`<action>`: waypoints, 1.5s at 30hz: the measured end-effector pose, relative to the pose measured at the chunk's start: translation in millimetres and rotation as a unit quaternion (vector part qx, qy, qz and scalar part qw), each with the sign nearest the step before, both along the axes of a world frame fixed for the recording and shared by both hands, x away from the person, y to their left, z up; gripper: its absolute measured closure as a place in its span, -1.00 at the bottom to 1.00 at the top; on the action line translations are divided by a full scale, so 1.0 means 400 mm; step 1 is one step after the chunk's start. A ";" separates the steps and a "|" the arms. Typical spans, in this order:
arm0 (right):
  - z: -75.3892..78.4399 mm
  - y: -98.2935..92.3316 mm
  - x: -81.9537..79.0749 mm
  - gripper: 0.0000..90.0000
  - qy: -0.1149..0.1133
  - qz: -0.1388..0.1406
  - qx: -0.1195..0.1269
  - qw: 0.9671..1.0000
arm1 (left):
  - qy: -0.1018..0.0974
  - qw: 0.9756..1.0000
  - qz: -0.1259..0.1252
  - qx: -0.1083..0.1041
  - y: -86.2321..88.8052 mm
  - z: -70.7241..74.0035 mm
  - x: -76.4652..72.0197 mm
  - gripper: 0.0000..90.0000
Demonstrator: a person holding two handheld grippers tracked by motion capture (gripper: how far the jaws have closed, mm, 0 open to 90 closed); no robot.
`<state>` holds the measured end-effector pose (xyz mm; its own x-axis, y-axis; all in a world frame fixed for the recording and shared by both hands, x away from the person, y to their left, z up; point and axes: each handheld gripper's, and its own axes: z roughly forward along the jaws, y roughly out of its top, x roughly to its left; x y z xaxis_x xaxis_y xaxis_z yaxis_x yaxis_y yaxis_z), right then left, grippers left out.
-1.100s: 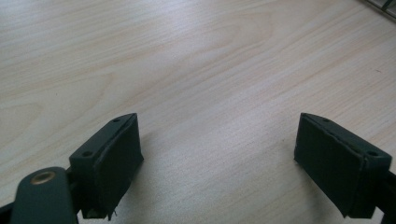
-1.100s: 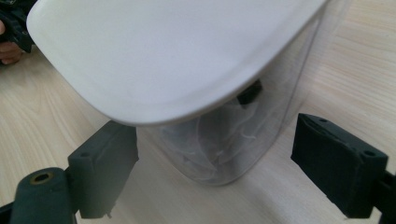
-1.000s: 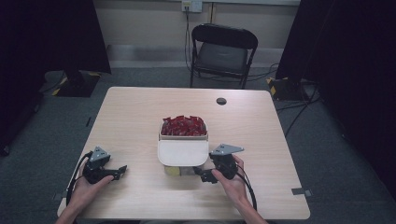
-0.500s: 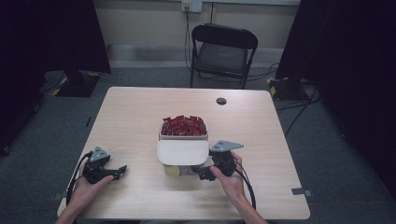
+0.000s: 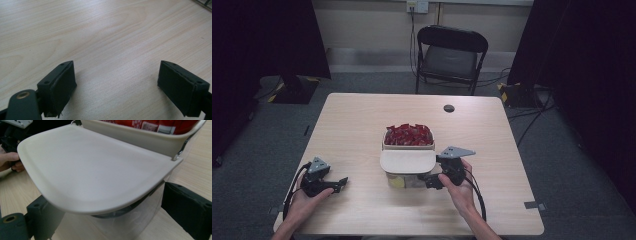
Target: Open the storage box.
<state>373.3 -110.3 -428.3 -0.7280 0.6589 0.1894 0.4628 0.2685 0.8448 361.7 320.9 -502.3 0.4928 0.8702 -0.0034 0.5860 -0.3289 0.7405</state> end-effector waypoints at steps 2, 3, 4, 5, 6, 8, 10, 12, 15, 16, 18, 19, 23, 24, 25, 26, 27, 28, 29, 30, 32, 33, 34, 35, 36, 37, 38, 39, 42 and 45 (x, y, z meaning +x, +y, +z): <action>0.003 -0.001 0.003 -0.85 0.002 -0.001 0.005 1.000 | 0.000 1.000 0.000 -0.001 0.000 0.000 0.000 -0.69; 0.004 -0.001 0.004 -0.85 0.001 0.000 0.005 1.000 | 0.000 1.000 0.000 -0.001 0.000 0.000 0.000 -0.69; 0.005 -0.001 0.006 -0.86 0.003 0.000 0.005 1.000 | 0.000 1.000 0.000 0.001 0.000 0.000 0.000 -0.69; 0.005 -0.001 0.007 -0.86 0.004 0.000 0.007 1.000 | 0.000 1.000 0.000 0.000 0.000 0.000 0.000 -0.69; 0.006 -0.001 0.009 -0.86 0.006 -0.001 0.009 1.000 | 0.000 1.000 0.000 0.000 0.000 0.000 0.000 -0.69; 0.010 -0.001 0.012 -0.80 0.003 -0.006 0.007 1.000 | 0.000 1.000 0.000 -0.001 0.000 0.000 0.000 -0.69; 0.011 0.000 0.014 -0.70 0.001 -0.017 0.002 1.000 | 0.000 1.000 0.000 0.001 0.000 0.000 0.000 -0.69; 0.009 -0.001 0.018 -0.71 0.006 -0.017 0.005 1.000 | -0.001 1.000 0.000 0.001 0.000 0.000 0.000 -0.69; 0.009 -0.003 0.021 -0.73 0.005 -0.015 0.006 1.000 | -0.001 1.000 -0.001 0.002 0.000 0.000 0.000 -0.69; 0.010 -0.002 0.023 -0.75 0.005 -0.015 0.008 1.000 | 0.000 1.000 0.000 0.001 0.000 0.000 0.000 -0.69; 0.013 -0.001 0.026 -0.77 0.004 -0.015 0.010 1.000 | 0.000 1.000 0.000 0.000 0.000 0.000 0.000 -0.68; 0.013 -0.001 0.026 -0.77 0.004 -0.015 0.010 1.000 | 0.000 1.000 0.000 0.000 0.000 0.000 0.000 -0.69; 0.017 0.001 0.034 -0.82 0.002 -0.017 0.022 1.000 | 0.000 1.000 0.000 0.001 0.000 0.000 0.000 -0.69; 0.018 0.001 0.039 -0.83 0.002 -0.015 0.022 1.000 | 0.000 1.000 0.000 0.000 0.000 0.000 0.000 -0.69; 0.018 0.001 0.039 -0.83 0.002 -0.015 0.022 1.000 | 0.000 1.000 0.000 0.000 0.000 0.000 0.000 -0.68; 0.019 0.001 0.041 -0.82 0.001 -0.016 0.022 1.000 | 0.000 1.000 0.000 -0.001 0.000 0.000 0.000 -0.68; 0.023 -0.001 0.045 -0.79 -0.001 -0.019 0.026 0.999 | 0.000 1.000 0.000 0.000 0.000 0.000 0.000 -0.68; 0.024 -0.001 0.046 -0.77 -0.003 -0.019 0.026 0.999 | 0.000 1.000 -0.001 0.001 0.001 0.000 0.000 -0.68; 0.025 -0.002 0.047 -0.73 -0.004 -0.021 0.025 0.999 | 0.000 1.000 -0.001 0.002 0.001 0.000 0.000 -0.68; 0.026 -0.002 0.048 -0.70 -0.006 -0.025 0.022 0.999 | 0.000 1.000 0.000 0.000 0.000 0.000 0.000 -0.68; 0.030 -0.004 0.052 -0.70 -0.007 -0.026 0.025 0.999 | 0.000 1.000 0.000 0.000 0.000 0.000 0.000 -0.68; 0.030 -0.004 0.052 -0.70 -0.007 -0.026 0.025 0.999 | 0.000 1.000 0.000 0.000 0.000 0.000 0.000 -0.68; 0.035 -0.003 0.054 -0.70 -0.011 -0.029 0.026 0.999 | 0.000 1.000 -0.001 0.002 0.001 0.000 0.000 -0.68; 0.035 -0.003 0.054 -0.70 -0.011 -0.029 0.026 0.999 | 0.000 1.000 -0.001 0.002 0.001 0.000 0.000 -0.68; 0.040 -0.001 0.058 -0.71 -0.012 -0.030 0.027 0.999 | 0.000 1.000 0.000 -0.001 0.000 0.000 0.000 -0.68; 0.040 -0.001 0.058 -0.71 -0.012 -0.030 0.027 0.999 | 0.000 1.000 0.000 -0.001 0.000 0.000 0.000 -0.69; 0.045 0.000 0.062 -0.71 -0.012 -0.029 0.022 0.999 | 0.000 1.000 0.000 0.000 0.000 0.000 0.000 -0.69; 0.045 0.000 0.062 -0.71 -0.012 -0.029 0.022 0.999 | 0.000 1.000 -0.001 0.000 0.000 0.000 0.000 -0.69; 0.045 -0.001 0.067 -0.72 -0.011 -0.028 0.026 0.999 | 0.000 1.000 -0.001 0.000 0.000 0.000 0.000 -0.68; 0.044 -0.001 0.069 -0.72 -0.010 -0.027 0.027 0.999 | 0.000 1.000 0.000 0.000 0.000 0.000 0.000 -0.69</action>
<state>400.9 -110.9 -410.8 -0.6949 0.6874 0.2112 0.4587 0.1975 0.8664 361.8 320.9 -502.3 0.4934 0.8698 -0.0044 0.5864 -0.3289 0.7403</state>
